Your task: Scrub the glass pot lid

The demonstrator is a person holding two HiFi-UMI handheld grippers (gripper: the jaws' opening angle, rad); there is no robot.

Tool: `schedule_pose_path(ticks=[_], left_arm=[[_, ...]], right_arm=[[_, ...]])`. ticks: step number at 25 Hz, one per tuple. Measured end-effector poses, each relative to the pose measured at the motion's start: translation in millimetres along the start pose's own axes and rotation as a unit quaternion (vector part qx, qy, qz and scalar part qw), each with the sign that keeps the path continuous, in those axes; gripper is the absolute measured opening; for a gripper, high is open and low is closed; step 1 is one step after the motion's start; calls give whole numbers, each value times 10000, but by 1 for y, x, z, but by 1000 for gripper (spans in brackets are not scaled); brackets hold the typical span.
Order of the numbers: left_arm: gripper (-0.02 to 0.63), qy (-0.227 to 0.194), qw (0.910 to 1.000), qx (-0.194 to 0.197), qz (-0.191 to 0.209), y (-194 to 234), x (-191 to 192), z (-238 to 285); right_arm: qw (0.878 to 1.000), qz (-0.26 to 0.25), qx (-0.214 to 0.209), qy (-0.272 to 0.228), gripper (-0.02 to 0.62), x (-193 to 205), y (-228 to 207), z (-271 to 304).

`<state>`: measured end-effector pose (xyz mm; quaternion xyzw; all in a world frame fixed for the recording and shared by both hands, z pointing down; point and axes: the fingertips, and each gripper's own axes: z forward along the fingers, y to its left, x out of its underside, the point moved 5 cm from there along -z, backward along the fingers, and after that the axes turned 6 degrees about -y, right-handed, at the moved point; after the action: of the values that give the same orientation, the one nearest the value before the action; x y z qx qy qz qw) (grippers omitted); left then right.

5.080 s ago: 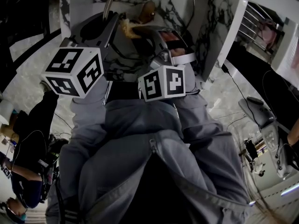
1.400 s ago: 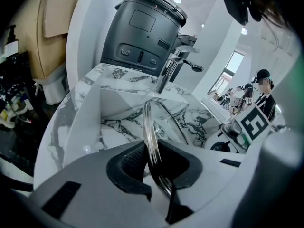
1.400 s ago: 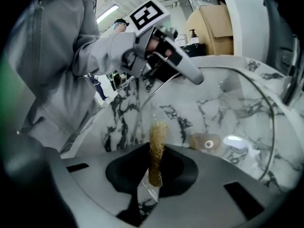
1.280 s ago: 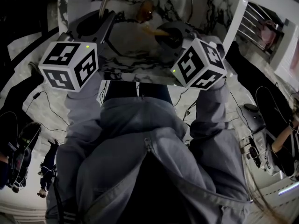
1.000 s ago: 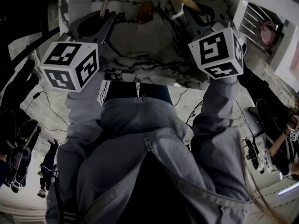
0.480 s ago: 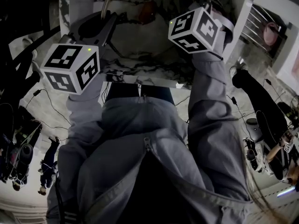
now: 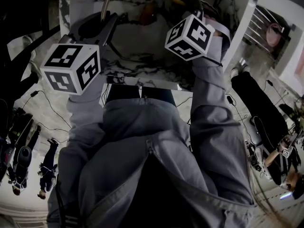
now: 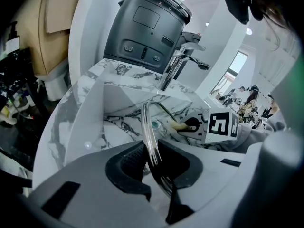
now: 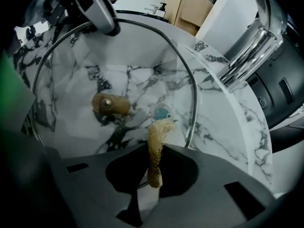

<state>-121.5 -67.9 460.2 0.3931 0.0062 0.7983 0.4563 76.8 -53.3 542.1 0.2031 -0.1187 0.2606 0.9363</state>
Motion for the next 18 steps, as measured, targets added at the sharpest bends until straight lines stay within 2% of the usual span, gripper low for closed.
schedule_pose_path(ticks=[5,10,18], left_arm=[[80,-24,10000,-8,-7,-1,0,0],[78,-58,10000,-34,23,-2,-1,-1],[78,-123,9999,-34,92,-6,-3,-3]], right_arm=[[9981,-52,-520,314,55,11,40,-9],[9935,55,-1082,357,55,15,75,-21],[9749,311,-2151,478,55,20,110,-37]])
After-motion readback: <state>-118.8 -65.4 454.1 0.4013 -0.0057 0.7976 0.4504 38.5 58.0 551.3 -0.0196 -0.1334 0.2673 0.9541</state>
